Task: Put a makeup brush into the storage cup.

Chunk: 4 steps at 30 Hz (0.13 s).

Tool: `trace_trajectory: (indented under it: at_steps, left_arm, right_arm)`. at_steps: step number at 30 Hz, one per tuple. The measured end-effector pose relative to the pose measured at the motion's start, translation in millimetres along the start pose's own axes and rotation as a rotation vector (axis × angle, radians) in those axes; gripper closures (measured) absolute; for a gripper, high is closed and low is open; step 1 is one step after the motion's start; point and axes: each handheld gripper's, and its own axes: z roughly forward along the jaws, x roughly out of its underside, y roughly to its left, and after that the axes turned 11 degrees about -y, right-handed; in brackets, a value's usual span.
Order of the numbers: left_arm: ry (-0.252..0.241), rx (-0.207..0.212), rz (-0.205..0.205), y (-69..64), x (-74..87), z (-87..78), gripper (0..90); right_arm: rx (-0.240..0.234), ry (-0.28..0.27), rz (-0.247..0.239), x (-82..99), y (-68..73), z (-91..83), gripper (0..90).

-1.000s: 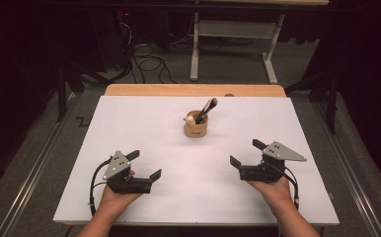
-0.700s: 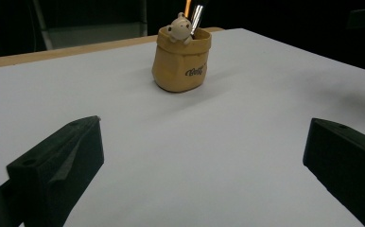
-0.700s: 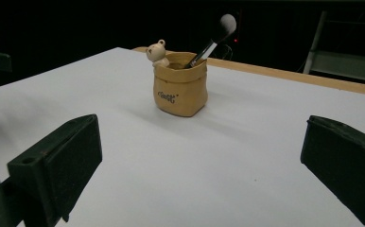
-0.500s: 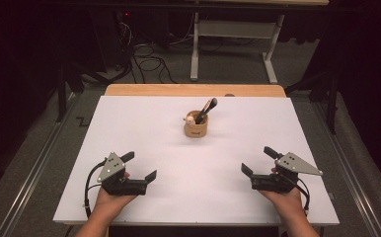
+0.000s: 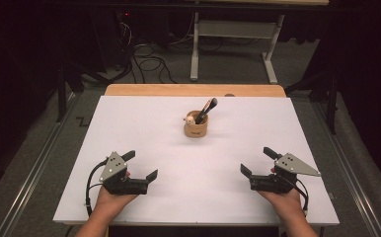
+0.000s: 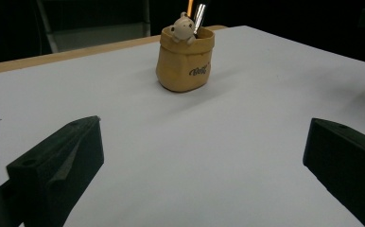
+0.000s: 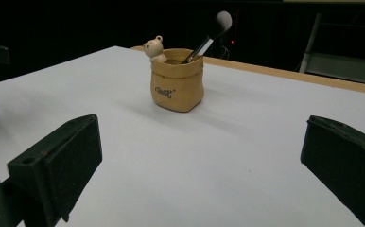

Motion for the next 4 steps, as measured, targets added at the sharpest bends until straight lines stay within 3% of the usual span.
trace_trajectory:
  at_steps: [4]
  left_arm:
    - [0.002, 0.0, 0.001, 0.8, -0.6, 0.1, 0.3]
  right_arm:
    - [0.0, -0.001, -0.003, 0.2, 0.0, -0.1, 0.3]
